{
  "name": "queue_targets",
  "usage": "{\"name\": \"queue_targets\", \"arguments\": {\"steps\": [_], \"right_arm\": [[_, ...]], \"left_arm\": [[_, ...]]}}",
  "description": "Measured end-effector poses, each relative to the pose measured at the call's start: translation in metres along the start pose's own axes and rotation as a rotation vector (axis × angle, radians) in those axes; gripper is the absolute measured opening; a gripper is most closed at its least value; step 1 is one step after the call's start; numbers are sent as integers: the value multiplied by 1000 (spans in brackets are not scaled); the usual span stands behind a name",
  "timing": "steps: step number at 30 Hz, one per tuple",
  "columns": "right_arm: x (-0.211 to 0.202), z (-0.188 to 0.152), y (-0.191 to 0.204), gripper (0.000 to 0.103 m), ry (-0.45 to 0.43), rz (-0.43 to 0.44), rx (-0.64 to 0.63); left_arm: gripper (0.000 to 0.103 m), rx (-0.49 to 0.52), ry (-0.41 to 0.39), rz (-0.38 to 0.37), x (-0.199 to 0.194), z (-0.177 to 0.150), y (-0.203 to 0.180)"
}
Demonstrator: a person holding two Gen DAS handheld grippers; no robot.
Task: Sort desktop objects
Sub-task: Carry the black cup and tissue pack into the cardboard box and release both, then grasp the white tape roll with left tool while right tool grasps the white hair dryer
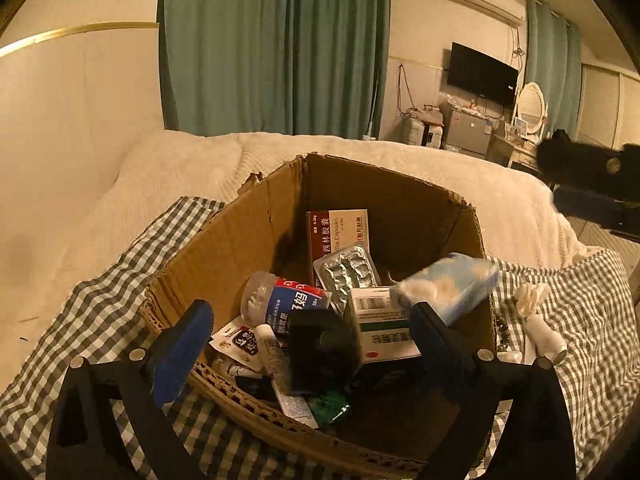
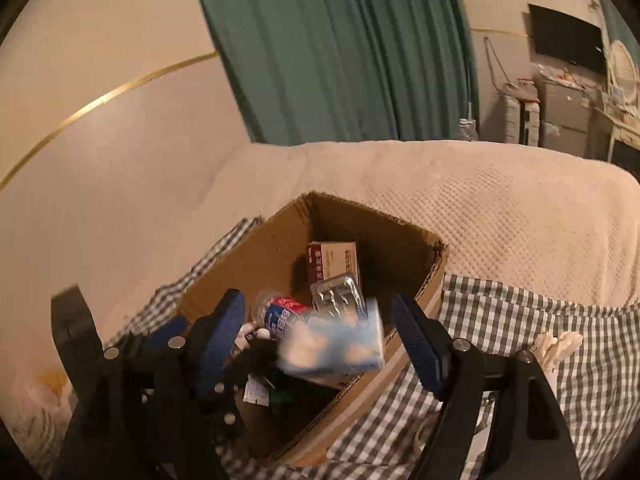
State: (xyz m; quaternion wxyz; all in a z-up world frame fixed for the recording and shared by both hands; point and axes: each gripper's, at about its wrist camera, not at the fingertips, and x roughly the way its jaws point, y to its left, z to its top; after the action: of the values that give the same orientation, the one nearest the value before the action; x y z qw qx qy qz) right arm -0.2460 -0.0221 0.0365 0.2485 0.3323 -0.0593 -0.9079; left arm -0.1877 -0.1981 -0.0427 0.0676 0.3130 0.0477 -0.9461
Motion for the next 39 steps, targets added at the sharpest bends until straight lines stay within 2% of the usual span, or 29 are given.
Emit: {"name": "queue_targets", "arguments": {"steps": [4, 8, 11, 15, 18, 20, 24, 29, 34, 39], "right_arm": [[-31, -6, -15, 78, -47, -51, 7], [-83, -28, -45, 78, -76, -177, -10], [-114, -52, -70, 78, -60, -283, -14], [-147, -93, -103, 78, -7, -367, 24], [-158, -117, -120, 78, 14, -402, 42], [-162, -129, -129, 78, 24, -405, 49], [-163, -140, -151, 78, 19, -385, 82], [-134, -146, -176, 78, 37, -352, 131], [-83, -143, -199, 78, 83, -315, 178], [-35, -141, -207, 76, 130, -324, 178]], "left_arm": [[100, -9, -13, -29, -5, 0, 0], [100, 21, -44, -75, -23, 2, -19], [100, 48, -64, -147, -42, 2, -44], [103, 101, -51, -252, -62, -4, -89], [103, 139, -22, -326, -67, -17, -124], [103, 164, 22, -341, -61, -28, -145], [103, 218, 133, -311, -28, -58, -175], [103, 243, 265, -256, 21, -86, -192], [103, 169, 397, -276, 65, -97, -194], [103, 125, 469, -273, 96, -108, -194]]}}
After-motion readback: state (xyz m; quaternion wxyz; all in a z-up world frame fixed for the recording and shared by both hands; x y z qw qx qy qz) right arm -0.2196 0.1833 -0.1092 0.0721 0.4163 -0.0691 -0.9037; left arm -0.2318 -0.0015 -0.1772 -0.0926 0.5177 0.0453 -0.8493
